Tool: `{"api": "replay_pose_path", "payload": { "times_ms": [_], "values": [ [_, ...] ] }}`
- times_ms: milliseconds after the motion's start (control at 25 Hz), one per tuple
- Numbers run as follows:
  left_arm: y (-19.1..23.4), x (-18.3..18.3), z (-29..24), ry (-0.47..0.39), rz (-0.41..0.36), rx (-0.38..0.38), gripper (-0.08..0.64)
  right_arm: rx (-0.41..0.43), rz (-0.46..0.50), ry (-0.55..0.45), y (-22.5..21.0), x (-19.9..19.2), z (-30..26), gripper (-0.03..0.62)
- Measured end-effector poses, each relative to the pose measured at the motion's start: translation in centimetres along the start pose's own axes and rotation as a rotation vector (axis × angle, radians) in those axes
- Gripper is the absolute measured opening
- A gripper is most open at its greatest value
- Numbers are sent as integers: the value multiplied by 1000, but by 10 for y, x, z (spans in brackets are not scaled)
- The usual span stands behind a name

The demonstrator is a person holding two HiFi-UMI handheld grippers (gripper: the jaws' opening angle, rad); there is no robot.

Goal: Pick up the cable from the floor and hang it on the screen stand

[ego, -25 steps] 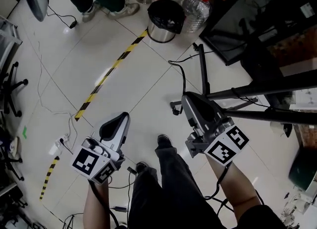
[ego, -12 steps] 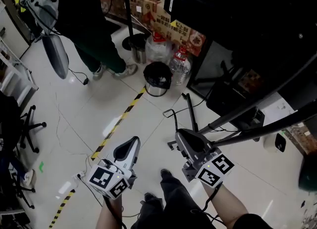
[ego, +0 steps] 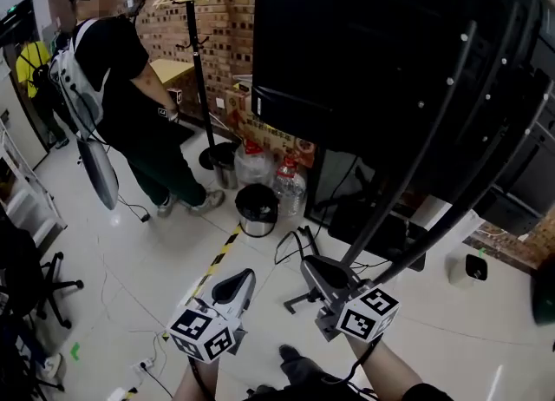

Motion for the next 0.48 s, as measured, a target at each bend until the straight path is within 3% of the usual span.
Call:
{"api": "replay_pose_path", "payload": {
  "times_ms": [280, 480],
  "values": [
    [-58, 50, -10, -84, -82, -133, 5, -51, 71, -64, 1, 63, 30, 25],
    [-82, 63, -11, -105, -79, -183, 5, -83, 136, -80, 5, 100, 45, 25]
  ]
}}
Point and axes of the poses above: the fingertips, and each gripper's own axes: z backward along the fingers, y to its left, x out of its top, the point moved 1 cm from there along z, backward along the fingers, and after that the axes turned 12 degrees about x, right-handed, at the moved point
